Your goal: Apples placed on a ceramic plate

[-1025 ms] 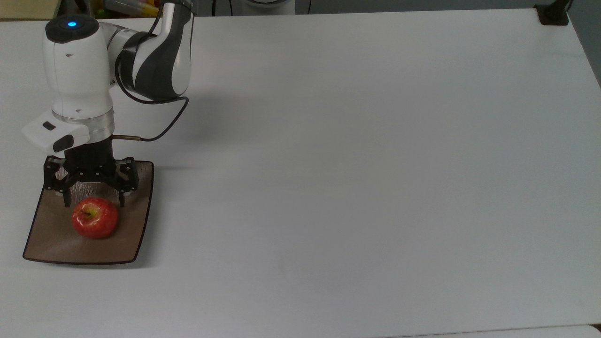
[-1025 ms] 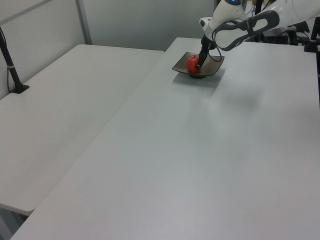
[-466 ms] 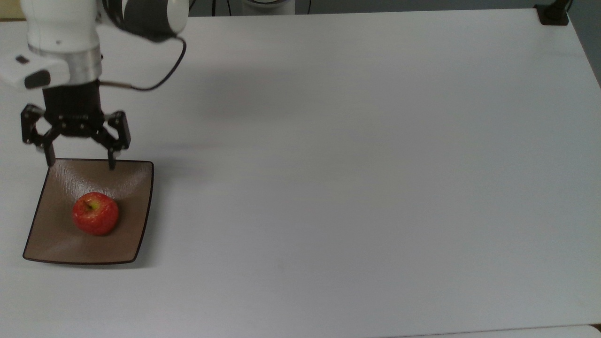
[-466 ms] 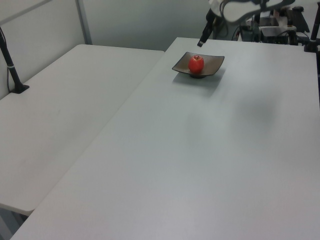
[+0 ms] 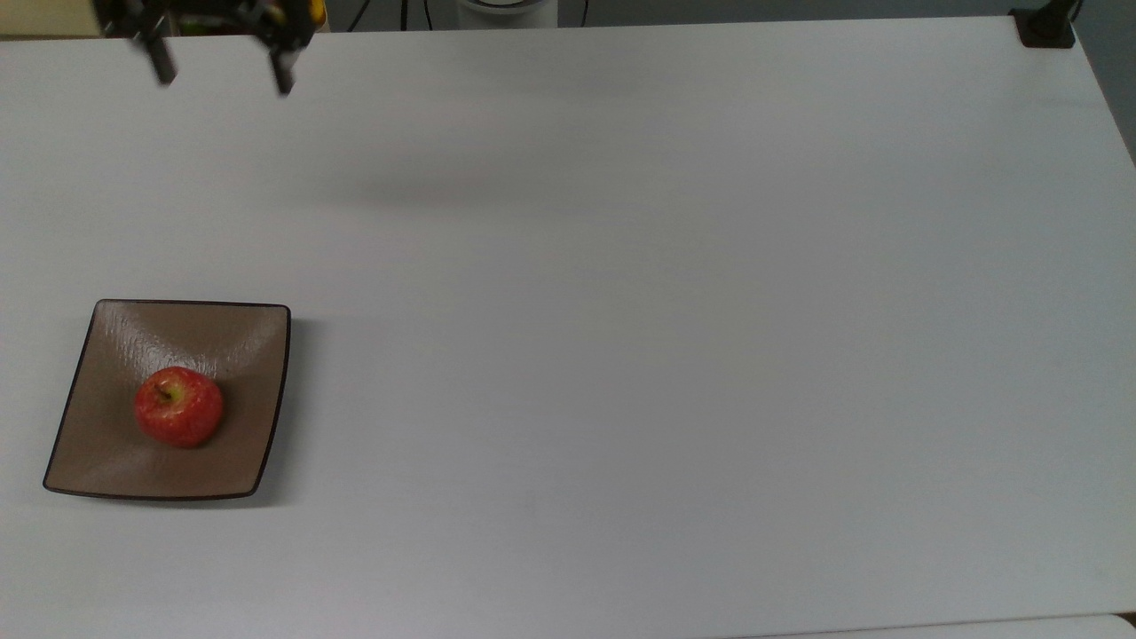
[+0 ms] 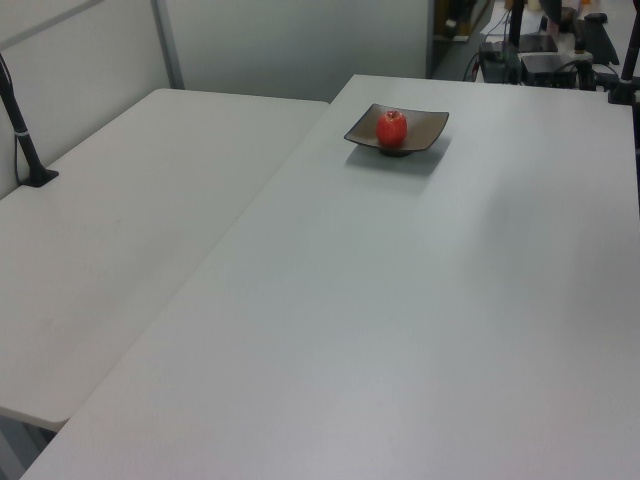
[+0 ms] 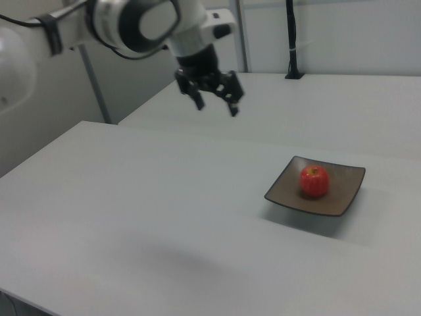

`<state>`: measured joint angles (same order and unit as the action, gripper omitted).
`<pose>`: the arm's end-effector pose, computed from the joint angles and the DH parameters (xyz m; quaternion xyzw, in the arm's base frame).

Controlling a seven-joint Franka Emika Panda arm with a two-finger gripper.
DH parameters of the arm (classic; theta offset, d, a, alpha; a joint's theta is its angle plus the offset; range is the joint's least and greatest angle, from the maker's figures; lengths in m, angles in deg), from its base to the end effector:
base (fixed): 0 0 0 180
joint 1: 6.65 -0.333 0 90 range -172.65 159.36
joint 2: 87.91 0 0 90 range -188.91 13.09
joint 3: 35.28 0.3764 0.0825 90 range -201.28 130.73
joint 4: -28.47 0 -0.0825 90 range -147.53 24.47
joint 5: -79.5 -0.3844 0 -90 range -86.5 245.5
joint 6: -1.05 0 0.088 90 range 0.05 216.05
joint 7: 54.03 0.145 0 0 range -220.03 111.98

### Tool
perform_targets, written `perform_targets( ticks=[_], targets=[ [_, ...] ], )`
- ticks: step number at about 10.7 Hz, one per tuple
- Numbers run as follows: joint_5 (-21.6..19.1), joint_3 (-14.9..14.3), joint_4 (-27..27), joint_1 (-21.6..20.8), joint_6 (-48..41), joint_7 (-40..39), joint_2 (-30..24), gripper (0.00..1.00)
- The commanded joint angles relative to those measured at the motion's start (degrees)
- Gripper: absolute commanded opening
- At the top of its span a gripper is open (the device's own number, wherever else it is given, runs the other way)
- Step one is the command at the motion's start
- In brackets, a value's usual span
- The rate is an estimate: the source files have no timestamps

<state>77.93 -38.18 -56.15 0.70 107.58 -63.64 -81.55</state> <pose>0.6239 -0.1076 0.6579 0.9907 -0.0071 0.1352 0.0127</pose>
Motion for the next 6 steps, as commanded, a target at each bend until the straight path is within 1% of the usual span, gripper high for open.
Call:
perform_targets(
  ticks=[1,3,4,6],
  targets=[
    [-3.7,0.3,-3.7,-5.3,-10.4,12.5,-6.9,1.0],
    [-3.7,0.3,-4.0,-9.5,-18.2,17.2,-10.0,1.0],
    [-3.7,0.3,-5.0,-11.5,-19.9,17.3,-11.4,1.0],
    [-3.7,0.3,-8.1,-15.1,-19.5,17.1,-12.9,1.0]
  ],
)
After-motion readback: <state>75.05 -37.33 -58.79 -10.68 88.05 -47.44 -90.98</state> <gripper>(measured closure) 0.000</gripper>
